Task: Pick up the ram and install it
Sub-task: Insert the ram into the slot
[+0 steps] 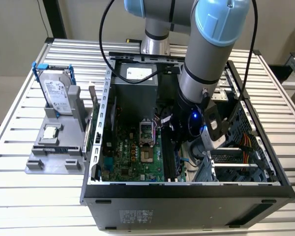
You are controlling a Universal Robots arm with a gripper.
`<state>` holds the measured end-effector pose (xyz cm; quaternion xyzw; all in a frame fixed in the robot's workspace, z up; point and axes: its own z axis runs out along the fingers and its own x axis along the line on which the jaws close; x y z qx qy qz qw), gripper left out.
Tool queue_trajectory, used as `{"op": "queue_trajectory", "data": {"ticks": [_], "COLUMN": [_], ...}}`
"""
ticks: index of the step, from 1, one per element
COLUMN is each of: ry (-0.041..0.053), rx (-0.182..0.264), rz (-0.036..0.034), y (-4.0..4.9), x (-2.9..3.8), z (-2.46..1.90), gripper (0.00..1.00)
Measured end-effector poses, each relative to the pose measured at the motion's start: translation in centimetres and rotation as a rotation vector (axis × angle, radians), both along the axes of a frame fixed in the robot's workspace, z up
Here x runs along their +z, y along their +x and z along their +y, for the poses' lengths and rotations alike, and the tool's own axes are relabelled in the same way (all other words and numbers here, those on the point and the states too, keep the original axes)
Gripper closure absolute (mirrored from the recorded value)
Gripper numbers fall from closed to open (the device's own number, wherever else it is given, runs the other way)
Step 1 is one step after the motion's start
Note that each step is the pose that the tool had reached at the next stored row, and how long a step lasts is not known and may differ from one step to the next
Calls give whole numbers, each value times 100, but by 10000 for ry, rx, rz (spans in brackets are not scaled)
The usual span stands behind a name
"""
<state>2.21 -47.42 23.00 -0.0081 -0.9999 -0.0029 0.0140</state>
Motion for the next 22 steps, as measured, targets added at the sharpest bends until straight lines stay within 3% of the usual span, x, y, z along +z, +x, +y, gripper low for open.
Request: {"op": "queue_trajectory", "data": {"ticks": [8, 22], "ry": [-45, -63], "rx": [-79, -226], "rz": [83, 220], "y": [0, 6], "x": [-48, -69], "z": [-5, -15], "gripper": [100, 100]}}
